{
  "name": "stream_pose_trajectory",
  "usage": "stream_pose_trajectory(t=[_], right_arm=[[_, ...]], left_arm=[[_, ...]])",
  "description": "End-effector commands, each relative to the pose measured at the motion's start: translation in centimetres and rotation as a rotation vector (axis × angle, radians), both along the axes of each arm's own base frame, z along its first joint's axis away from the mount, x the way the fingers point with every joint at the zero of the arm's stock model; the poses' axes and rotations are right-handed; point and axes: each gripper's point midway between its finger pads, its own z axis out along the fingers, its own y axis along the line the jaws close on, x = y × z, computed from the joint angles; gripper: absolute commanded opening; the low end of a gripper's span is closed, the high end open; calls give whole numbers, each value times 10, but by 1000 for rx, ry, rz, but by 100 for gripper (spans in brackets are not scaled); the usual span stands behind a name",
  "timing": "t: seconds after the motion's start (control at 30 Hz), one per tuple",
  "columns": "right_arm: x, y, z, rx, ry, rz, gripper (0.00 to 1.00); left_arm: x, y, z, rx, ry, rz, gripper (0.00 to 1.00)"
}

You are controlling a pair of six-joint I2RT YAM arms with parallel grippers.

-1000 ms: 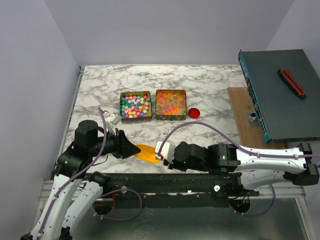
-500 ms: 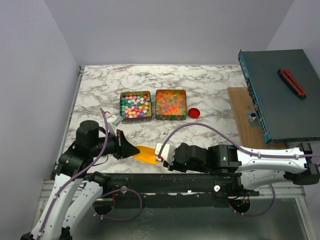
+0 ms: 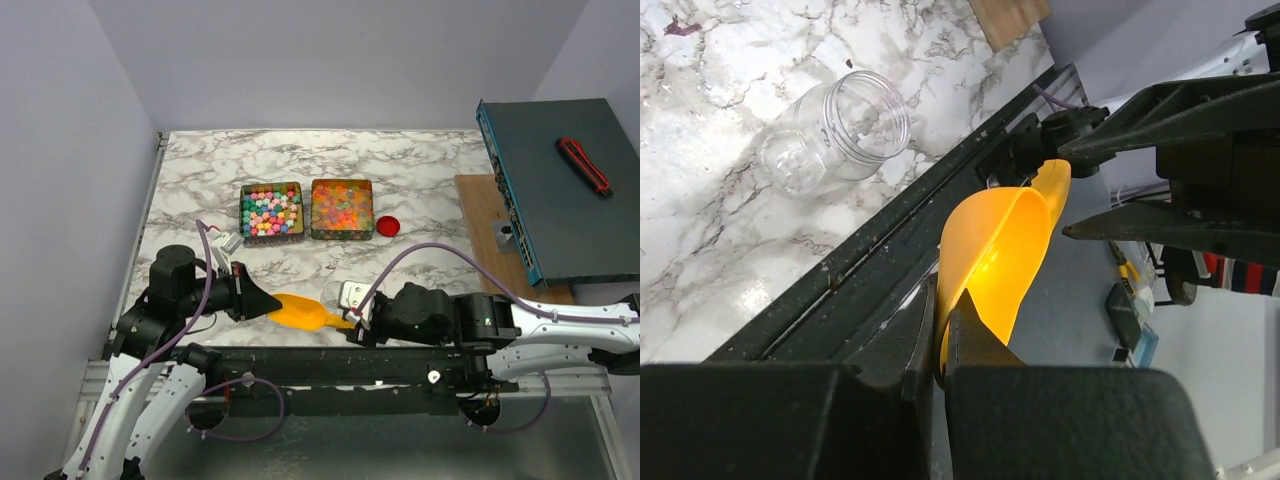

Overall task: Pack the candies
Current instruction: Pick up the spatula from the center of the board.

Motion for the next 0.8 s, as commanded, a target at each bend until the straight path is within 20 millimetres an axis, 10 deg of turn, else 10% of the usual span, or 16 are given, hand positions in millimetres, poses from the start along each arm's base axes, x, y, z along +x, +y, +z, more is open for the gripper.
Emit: stream_pose_trajectory(t=[0.0, 0.4, 0.77], right_arm=[[-8, 7, 5, 49, -20, 66, 55], [-12, -7, 51, 277, -61, 96, 73], [-12, 7, 7, 53, -76, 134, 74]], left_arm=[[-6, -6, 9, -66, 12, -22, 0], [-5, -5, 12, -83, 24, 5, 0], [-4, -5, 20, -114, 43, 41, 0]])
